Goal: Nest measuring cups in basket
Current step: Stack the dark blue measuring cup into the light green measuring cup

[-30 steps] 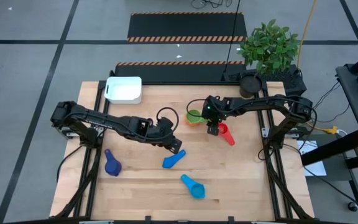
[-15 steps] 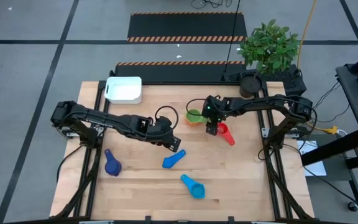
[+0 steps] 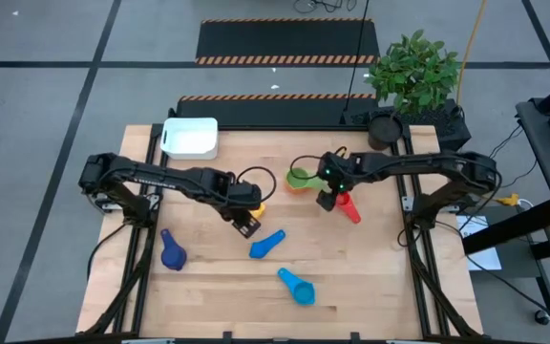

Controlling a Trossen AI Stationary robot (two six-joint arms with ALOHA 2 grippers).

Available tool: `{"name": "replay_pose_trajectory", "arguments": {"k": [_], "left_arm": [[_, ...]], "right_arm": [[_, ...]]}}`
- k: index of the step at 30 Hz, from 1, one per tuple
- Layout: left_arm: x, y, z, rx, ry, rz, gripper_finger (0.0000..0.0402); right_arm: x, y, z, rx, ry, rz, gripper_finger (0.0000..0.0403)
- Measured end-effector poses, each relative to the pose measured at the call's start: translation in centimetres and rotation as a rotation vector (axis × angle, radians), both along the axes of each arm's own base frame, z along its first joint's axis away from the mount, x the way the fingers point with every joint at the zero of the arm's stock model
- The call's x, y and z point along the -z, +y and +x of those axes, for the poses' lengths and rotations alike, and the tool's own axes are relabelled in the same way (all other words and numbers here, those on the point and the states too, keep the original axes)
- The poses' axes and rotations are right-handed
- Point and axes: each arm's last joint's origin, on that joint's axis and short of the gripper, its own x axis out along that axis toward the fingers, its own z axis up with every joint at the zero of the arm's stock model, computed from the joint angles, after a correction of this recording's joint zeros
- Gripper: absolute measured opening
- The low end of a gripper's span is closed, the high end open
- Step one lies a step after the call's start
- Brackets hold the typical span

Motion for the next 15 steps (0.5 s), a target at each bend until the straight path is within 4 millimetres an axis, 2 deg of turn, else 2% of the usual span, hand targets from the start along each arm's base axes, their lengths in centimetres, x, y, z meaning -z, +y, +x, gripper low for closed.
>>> {"name": "replay_pose_trajectory", "arguments": {"k": [8, 15], "left_arm": [[0.4, 0.2, -2.4, -0.011, 0.256, -0.004, 0.0223], [0.3, -0.3, -4.3, -0.157, 0.426, 0.139, 0.025]], "right_arm": [[-1.6, 3.5, 0.0, 0.145, -0.063, 0.112, 0.0298], [-2.1, 6.6, 0.3, 0.274, -0.104, 0.124, 0.0298]]}}
